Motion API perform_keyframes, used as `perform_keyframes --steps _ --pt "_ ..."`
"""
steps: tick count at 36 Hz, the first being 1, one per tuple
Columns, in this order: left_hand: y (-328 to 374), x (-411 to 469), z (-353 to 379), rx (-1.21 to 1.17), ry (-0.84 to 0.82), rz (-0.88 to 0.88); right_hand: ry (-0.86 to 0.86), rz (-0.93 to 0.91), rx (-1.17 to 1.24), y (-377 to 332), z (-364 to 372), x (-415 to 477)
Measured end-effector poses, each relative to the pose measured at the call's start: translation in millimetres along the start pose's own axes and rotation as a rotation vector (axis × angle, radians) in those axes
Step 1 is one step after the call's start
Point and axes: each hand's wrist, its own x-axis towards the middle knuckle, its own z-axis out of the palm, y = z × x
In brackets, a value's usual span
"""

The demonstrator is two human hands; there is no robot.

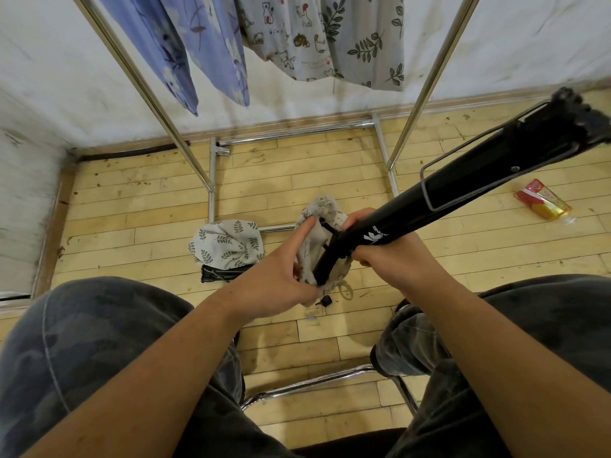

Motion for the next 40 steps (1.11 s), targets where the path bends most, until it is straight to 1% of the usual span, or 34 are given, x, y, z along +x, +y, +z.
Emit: perform_keyframes --steps 5,16,23,32,40 --pt "6 -3 1 -0.016 -0.01 0.033 -0.033 -0.06 -0.068 5 1 2" --pt "11 -6 2 0.015 -0.027 0.07 -0.164 -0.022 -0.113 7 5 0" --pt "13 -7 1 0.004 -0.04 0.075 -0.175 -0.061 -0.145 8 7 0" --pt "11 -4 3 0.035 0.062 0.074 -0.146 -0.027 -0.194 6 9 -4" --pt "8 -3 8 0.197 0.193 0.2 -0.226 0.007 -0.142 -3 15 -10"
